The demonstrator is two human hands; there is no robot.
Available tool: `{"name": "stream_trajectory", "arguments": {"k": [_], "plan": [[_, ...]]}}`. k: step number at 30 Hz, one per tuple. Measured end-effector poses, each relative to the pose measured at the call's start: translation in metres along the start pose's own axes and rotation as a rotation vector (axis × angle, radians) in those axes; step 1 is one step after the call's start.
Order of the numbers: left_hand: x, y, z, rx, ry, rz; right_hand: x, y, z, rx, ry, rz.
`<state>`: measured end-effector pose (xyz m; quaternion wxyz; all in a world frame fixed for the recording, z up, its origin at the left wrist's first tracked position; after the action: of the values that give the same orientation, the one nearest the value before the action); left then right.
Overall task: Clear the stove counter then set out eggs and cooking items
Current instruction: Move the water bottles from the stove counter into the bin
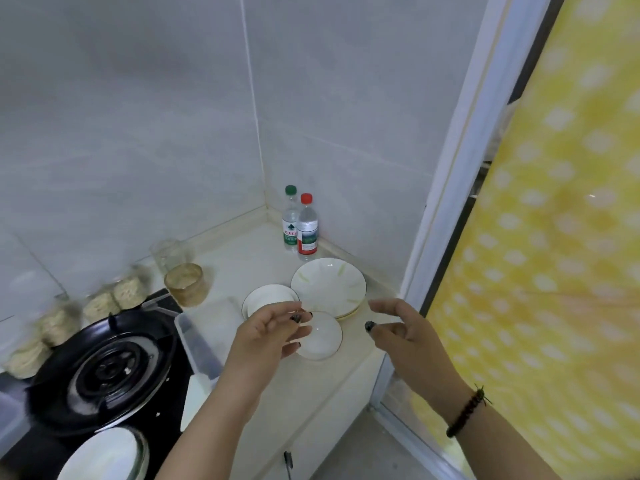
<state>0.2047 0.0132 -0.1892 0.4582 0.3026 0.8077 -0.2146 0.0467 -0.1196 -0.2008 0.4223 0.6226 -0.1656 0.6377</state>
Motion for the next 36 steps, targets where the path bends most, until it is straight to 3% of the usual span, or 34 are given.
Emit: {"name": "stream_trajectory", "arguments": {"k": [10, 18, 23, 32, 36], "plan": [[-0.045, 0.008, 0.09, -0.085, -0.016, -0.048, -0.016, -0.034, 0.117, 0.121, 0.06, -0.028], [-0.074, 0.006, 0.14, -0.108, 0.016, -0.045, -0.025, -0.036, 0.209, 0.106, 0.057, -0.025], [-0.09, 0.003, 0.171, -0.213, 0.023, -0.124, -0.032, -0.048, 0.297, 0.124, 0.116, -0.065], [-0.111, 0.005, 0.192, -0.401, 0.017, -0.208, -0.077, -0.091, 0.413, 0.213, 0.26, -0.348], [-0.104, 0.011, 0.187, -0.501, 0.032, -0.248, -0.104, -0.109, 0.419, 0.202, 0.199, -0.246]]}}
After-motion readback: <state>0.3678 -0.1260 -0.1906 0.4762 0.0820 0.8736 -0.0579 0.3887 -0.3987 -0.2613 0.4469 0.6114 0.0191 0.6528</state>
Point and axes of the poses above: each hand's wrist, its own z-axis towards the middle knuckle, its own y-axis out of the back of the hand, x = y × z, the point moved 1 cm from there along z, towards the middle knuckle, and after that the axes turned 15 degrees about y, right-handed, at the moved point
